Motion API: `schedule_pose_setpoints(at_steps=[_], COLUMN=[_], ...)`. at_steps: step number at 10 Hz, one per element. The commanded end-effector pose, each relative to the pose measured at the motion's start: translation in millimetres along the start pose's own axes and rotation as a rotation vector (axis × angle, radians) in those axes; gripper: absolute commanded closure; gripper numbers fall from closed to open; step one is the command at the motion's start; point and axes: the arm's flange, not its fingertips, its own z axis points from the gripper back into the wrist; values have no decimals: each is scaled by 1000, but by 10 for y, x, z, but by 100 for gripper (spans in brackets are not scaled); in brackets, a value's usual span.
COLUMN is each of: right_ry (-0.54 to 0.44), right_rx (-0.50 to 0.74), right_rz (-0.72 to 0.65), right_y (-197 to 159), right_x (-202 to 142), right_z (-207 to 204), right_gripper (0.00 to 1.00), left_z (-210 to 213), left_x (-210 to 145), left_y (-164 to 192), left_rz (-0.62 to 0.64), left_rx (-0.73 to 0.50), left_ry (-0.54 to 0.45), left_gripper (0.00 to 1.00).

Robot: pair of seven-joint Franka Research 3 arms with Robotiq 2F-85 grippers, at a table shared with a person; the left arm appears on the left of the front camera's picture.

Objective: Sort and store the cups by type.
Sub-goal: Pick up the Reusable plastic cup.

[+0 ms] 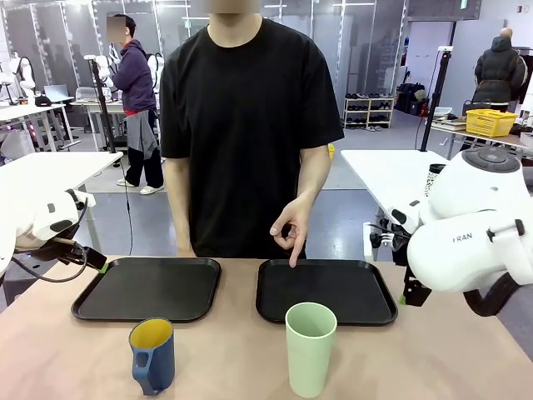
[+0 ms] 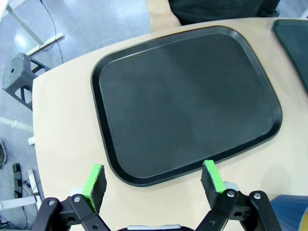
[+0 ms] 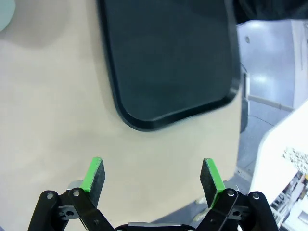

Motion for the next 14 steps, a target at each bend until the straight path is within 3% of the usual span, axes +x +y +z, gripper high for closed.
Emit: schedule_pose_setpoints(at_steps=[1, 2, 4, 5, 6, 10, 14], right_ry=[-88, -110, -256, -351, -391, -769, -965], right_rx=[109, 139, 214, 238, 259, 365, 381], right_rz=[108, 152, 289, 289, 272, 217, 105], right_y=[93, 252, 549, 612, 621, 712, 804], right_x=[-93, -118, -190, -253, -315, -489, -519], right_z=[-111, -152, -170, -221, -307, -777, -1039], right_gripper=[0, 0, 0, 0, 0, 0, 0], left_z=[3, 3, 3, 3, 3, 3, 3], left_x=[-1, -1, -1, -1, -1, -1, -1], left_y=[12, 12, 12, 12, 12, 12, 12], left_rz=[-4, -4, -4, -4, -4, -4, -4], left_rx=[4, 4, 4, 4, 4, 4, 4], left_ry=[0, 0, 0, 0, 0, 0, 0], left_gripper=[0, 0, 0, 0, 0, 0, 0])
